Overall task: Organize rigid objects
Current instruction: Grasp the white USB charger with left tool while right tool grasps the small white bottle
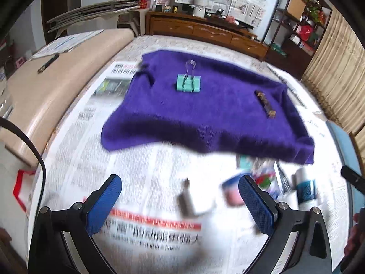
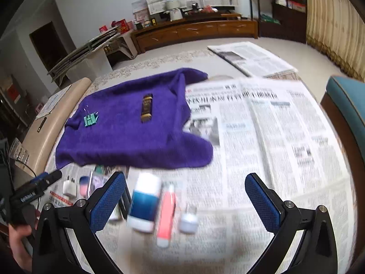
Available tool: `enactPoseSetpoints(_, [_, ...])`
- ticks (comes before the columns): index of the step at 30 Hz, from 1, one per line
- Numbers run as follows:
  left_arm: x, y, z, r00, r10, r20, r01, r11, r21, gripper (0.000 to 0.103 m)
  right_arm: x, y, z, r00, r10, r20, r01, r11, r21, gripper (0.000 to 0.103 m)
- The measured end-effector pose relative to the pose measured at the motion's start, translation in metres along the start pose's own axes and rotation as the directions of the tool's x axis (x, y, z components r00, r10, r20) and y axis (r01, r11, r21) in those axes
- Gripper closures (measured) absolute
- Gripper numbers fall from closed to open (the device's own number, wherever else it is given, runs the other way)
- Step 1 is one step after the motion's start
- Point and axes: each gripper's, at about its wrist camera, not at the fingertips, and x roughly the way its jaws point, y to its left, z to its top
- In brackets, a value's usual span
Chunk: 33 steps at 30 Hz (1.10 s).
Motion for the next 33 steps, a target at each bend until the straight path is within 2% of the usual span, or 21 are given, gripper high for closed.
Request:
enactPoseSetpoints(4, [0.008,-0.004,-0.018,0.997,0.078,0.005,-0.078,0.996,0.034,0.001,0.000,-0.012,-0.013,1.000,0.002,-0.012,-0.001,1.000,0.026,0.000])
enactPoseSetpoints(8, [0.019,-0.013,-0.024,0.993,0.118,0.006,-0.118,0.992,0.047,0.017,-0.001,-0.014,-0.013,0.999,0.034,-0.014,-0.033,0.998,0.048,0.000])
enactPoseSetpoints(10, [0.021,-0.018,-0.027,0.989,0.147,0.025,-0.148,0.988,0.038,0.015,-0.006,-0.010,-0.013,0.999,0.053,-0.002,-0.053,0.998,0.044,0.000])
enactPoseSetpoints(14, [0.023,-0.018,-0.027,0.986,0.164,0.044,-0.164,0.986,-0.001,0.018,-0.013,-0.004,-0.013,0.997,0.076,0.014,-0.076,0.997,0.019,0.000])
enactPoseSetpoints(16, [0.020,-0.020,-0.028,0.985,0.159,0.061,-0.160,0.987,0.002,0.029,-0.014,-0.005,-0.014,0.997,0.072,0.015,-0.072,0.997,0.018,0.000])
enactPoseSetpoints(19, [0.016,-0.022,-0.030,0.984,0.158,0.082,-0.159,0.987,0.004,0.056,-0.013,-0.012,-0.015,0.997,0.082,0.006,-0.083,0.996,0.041,0.000])
enactPoseSetpoints(20, [0.015,-0.023,-0.031,0.986,0.143,0.089,-0.145,0.989,0.016,0.079,-0.012,-0.015,-0.015,0.997,0.079,0.002,-0.079,0.996,0.049,0.000])
enactPoseSetpoints(25, [0.011,-0.018,-0.032,0.990,0.107,0.091,-0.111,0.993,0.042,0.078,-0.011,-0.028,-0.017,0.998,0.060,-0.003,-0.059,0.996,0.062,0.000])
enactPoseSetpoints(27, [0.009,-0.015,-0.033,0.990,0.104,0.094,-0.107,0.994,0.032,0.078,-0.011,-0.034,-0.019,0.999,0.033,-0.006,-0.033,0.998,0.055,0.000])
enactPoseSetpoints(31, [0.005,-0.011,-0.037,0.992,0.085,0.089,-0.086,0.996,0.015,0.078,-0.003,-0.046,-0.026,0.997,-0.069,-0.019,0.069,0.997,0.023,0.000])
enactPoseSetpoints(33, [0.003,-0.015,-0.039,0.993,0.077,0.088,-0.079,0.996,0.028,0.078,0.004,-0.051,-0.031,0.996,-0.085,-0.042,0.086,0.996,0.020,0.000])
